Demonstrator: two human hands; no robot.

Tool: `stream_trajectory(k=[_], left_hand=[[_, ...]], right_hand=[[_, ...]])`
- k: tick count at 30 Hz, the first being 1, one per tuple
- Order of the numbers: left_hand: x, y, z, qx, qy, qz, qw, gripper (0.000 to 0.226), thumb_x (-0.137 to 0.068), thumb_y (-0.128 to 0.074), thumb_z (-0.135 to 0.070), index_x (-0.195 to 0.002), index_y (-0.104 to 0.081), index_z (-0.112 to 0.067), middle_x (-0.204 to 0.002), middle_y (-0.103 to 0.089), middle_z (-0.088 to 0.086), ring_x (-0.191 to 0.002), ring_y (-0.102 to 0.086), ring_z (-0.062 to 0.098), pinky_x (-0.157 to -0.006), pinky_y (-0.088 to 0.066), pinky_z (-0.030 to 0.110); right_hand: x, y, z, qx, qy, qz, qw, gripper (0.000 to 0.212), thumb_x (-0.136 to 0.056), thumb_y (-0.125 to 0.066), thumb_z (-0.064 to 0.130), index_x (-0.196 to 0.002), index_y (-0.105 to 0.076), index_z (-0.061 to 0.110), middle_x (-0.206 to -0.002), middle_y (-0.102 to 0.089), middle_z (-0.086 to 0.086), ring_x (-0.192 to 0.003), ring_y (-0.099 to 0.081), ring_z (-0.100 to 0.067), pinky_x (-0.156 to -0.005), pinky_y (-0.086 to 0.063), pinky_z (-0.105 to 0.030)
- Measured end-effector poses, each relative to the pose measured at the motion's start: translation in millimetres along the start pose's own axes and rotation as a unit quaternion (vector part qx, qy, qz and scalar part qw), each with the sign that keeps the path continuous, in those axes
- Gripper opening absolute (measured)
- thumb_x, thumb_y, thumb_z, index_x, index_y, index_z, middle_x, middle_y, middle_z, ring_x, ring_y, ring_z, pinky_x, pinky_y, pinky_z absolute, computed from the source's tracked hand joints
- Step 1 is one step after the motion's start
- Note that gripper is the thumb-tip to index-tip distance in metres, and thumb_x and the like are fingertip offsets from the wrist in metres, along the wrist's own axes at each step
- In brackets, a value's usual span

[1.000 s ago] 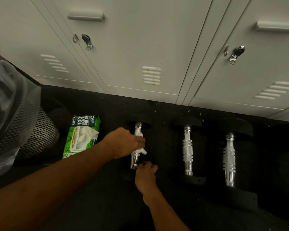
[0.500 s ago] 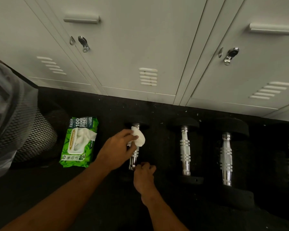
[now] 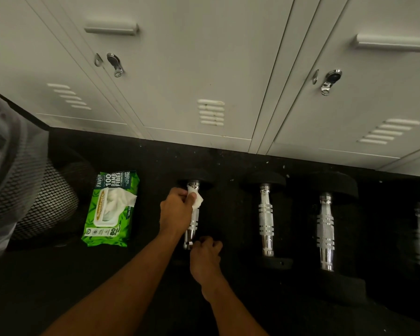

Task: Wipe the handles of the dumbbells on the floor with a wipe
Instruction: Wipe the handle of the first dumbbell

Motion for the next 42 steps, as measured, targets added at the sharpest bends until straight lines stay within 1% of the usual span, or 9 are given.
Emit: stream_trajectory(k=[10,13,17,19,22,26,30,38,42], left_hand=[[26.4,-5.0,-22.1,-0.114,-0.053,-0.02,0.992,0.041,-0.095,-0.056,-0.036,-0.13,-0.051,-0.015,-0.125,-0.059,0.012,-0.111,-0.059,0.022,-0.081,-0.049,0.026],[41.0,-11.4,-28.9,-0.219,-0.158,-0.008,0.963,0.042,-0.098,-0.048,-0.026,-0.139,-0.048,-0.017,-0.144,-0.046,0.009,-0.126,-0.05,0.02,-0.1,-0.044,0.028],[35.5,-17.2,-24.4,-0.386,-0.25,0.049,0.886,0.062,-0.089,-0.063,-0.025,-0.145,-0.038,-0.026,-0.152,-0.025,0.005,-0.131,-0.034,0.022,-0.106,-0.041,0.034],[32.0,-17.6,-30.5,-0.485,-0.32,0.052,0.812,0.07,-0.079,-0.074,-0.031,-0.142,-0.044,-0.026,-0.147,-0.033,0.008,-0.125,-0.038,0.027,-0.098,-0.046,0.04],[23.3,-11.9,-43.1,-0.574,-0.395,0.021,0.717,0.058,-0.074,-0.079,-0.036,-0.128,-0.06,-0.027,-0.134,-0.051,0.01,-0.115,-0.047,0.032,-0.084,-0.047,0.044],[24.9,-22.8,-51.9,-0.609,-0.474,0.043,0.634,0.053,-0.087,-0.066,-0.033,-0.136,-0.05,-0.021,-0.14,-0.042,0.01,-0.121,-0.039,0.032,-0.091,-0.04,0.042],[33.1,-28.8,-55.0,-0.618,-0.497,0.092,0.602,0.053,-0.094,-0.056,-0.026,-0.143,-0.039,-0.016,-0.151,-0.025,0.011,-0.135,-0.027,0.033,-0.105,-0.032,0.043],[65.7,-21.2,-24.2,-0.591,-0.522,0.208,0.579,0.029,-0.081,-0.067,-0.042,-0.109,-0.066,-0.035,-0.126,-0.053,0.006,-0.109,-0.051,0.027,-0.08,-0.047,0.041],[68.4,-18.1,-28.6,-0.568,-0.562,0.18,0.574,0.019,-0.081,-0.067,-0.045,-0.098,-0.068,-0.038,-0.119,-0.056,0.006,-0.102,-0.051,0.027,-0.075,-0.046,0.04]], right_hand=[[-0.1,-4.5,-0.5,0.02,-0.013,0.012,1.0,0.042,-0.102,-0.036,0.023,-0.141,-0.034,0.008,-0.148,-0.024,-0.014,-0.13,-0.033,-0.03,-0.104,-0.037,-0.034],[-0.4,-3.8,-4.0,-0.004,-0.051,0.02,0.998,0.056,-0.097,-0.049,0.032,-0.145,-0.025,0.015,-0.151,-0.014,-0.009,-0.13,-0.036,-0.027,-0.1,-0.041,-0.032],[1.6,-2.8,-2.4,-0.028,-0.049,0.012,0.998,0.048,-0.102,-0.036,0.027,-0.146,-0.026,0.013,-0.152,-0.014,-0.008,-0.132,-0.034,-0.027,-0.106,-0.04,-0.037],[3.3,-3.0,0.6,-0.017,-0.043,0.006,0.999,0.044,-0.103,-0.03,0.024,-0.145,-0.028,0.012,-0.151,-0.017,-0.009,-0.131,-0.034,-0.028,-0.107,-0.037,-0.038],[3.4,-1.3,3.2,-0.027,-0.045,0.002,0.999,0.043,-0.103,-0.032,0.025,-0.145,-0.029,0.013,-0.15,-0.017,-0.009,-0.131,-0.034,-0.028,-0.104,-0.036,-0.035],[4.0,0.2,1.8,-0.027,-0.042,0.004,0.999,0.043,-0.103,-0.033,0.025,-0.144,-0.031,0.013,-0.149,-0.02,-0.009,-0.129,-0.036,-0.027,-0.102,-0.036,-0.033],[7.9,0.9,3.0,-0.003,-0.004,0.017,1.0,0.044,-0.101,-0.026,0.018,-0.142,-0.033,0.001,-0.149,-0.026,-0.018,-0.137,-0.026,-0.031,-0.112,-0.025,-0.042],[11.1,1.9,1.5,-0.045,-0.042,-0.007,0.998,0.048,-0.103,-0.028,0.025,-0.148,-0.021,0.011,-0.152,-0.018,-0.013,-0.136,-0.03,-0.029,-0.11,-0.034,-0.04],[6.2,-2.6,1.4,-0.038,-0.056,-0.013,0.998,0.05,-0.103,-0.031,0.028,-0.151,-0.016,0.023,-0.157,-0.009,-0.005,-0.137,-0.029,-0.024,-0.106,-0.037,-0.033]])
Point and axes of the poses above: each hand's wrist, its own x-axis away from the middle knuckle, its own y-axis out of the back of the hand, z = x × y, the point moved 8 cm from there along -x, towards the middle knuckle
